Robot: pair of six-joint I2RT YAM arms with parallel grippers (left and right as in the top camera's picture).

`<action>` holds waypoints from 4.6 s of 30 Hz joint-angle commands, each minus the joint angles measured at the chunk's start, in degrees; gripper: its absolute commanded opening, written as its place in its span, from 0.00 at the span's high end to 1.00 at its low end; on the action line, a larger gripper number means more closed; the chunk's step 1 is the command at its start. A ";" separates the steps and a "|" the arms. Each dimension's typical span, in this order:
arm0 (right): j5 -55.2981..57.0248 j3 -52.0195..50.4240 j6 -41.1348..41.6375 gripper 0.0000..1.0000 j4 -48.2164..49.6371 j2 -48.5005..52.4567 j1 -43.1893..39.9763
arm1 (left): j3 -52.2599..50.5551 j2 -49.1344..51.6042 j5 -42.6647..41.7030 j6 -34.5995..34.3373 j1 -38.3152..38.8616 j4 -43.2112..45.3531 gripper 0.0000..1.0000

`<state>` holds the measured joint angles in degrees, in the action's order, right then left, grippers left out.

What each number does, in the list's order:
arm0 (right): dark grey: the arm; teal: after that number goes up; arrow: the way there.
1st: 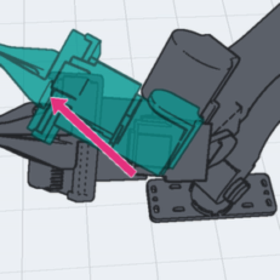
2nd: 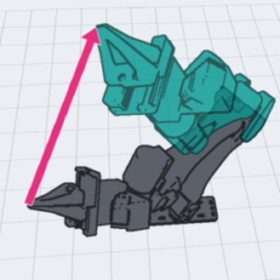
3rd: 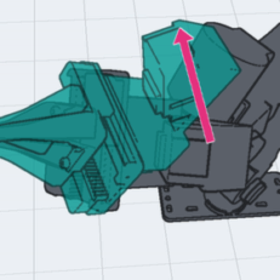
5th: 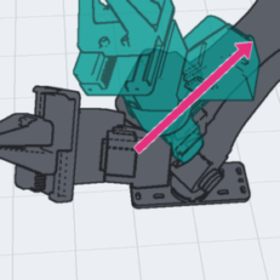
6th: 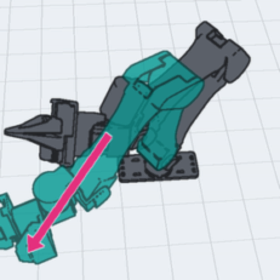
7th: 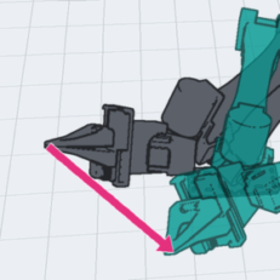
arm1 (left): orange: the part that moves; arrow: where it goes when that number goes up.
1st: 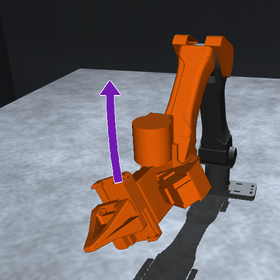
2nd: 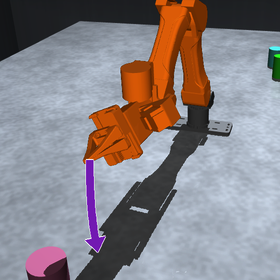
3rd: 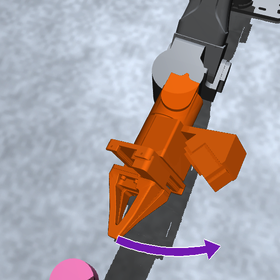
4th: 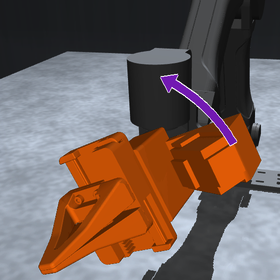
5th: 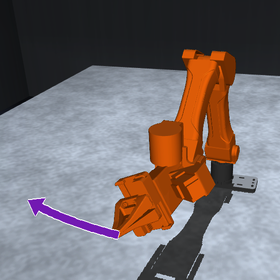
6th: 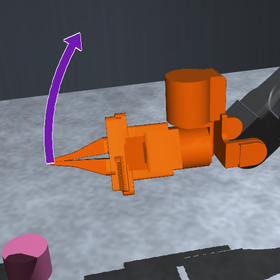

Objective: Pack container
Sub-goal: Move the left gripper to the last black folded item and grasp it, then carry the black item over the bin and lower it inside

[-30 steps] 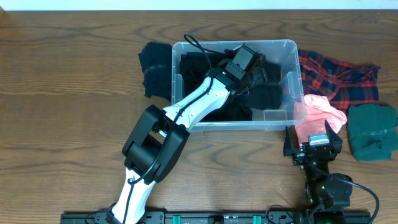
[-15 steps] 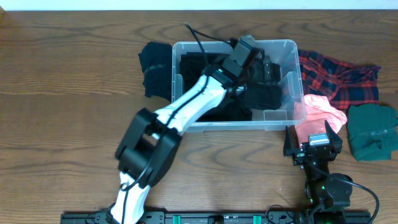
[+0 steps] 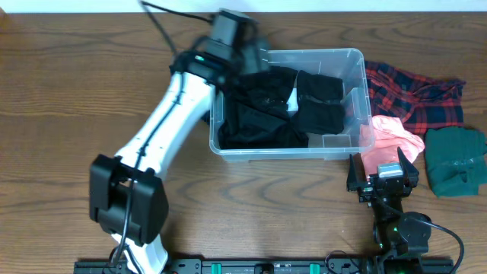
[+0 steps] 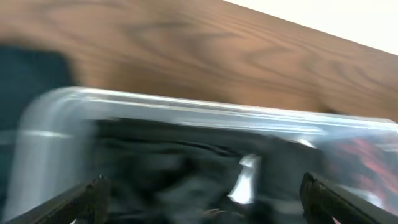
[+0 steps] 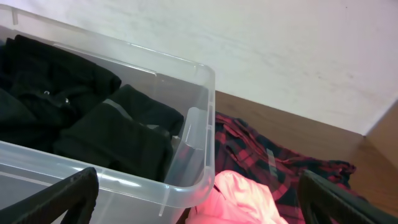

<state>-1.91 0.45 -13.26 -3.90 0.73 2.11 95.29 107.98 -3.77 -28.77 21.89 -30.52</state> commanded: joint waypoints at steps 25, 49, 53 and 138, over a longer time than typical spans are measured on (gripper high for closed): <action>0.17 -0.13 -0.52 0.01 -0.20 -0.09 -0.17 | -0.35 5.09 9.16 3.69 -17.94 -5.31 0.02; 0.17 -0.13 -0.52 0.01 -0.20 -0.09 -0.17 | -0.87 17.68 -0.15 11.45 -17.99 -6.73 0.02; 0.17 -0.13 -0.52 0.01 -0.20 -0.09 -0.17 | -1.22 19.21 -0.17 11.63 -17.99 -6.91 0.02; 0.17 -0.13 -0.52 0.01 -0.20 -0.09 -0.17 | -3.82 -16.63 -21.79 63.30 8.52 -12.33 0.94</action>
<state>-1.91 0.45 -13.26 -3.90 0.73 2.11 90.76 90.11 -21.45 30.57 28.62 -43.11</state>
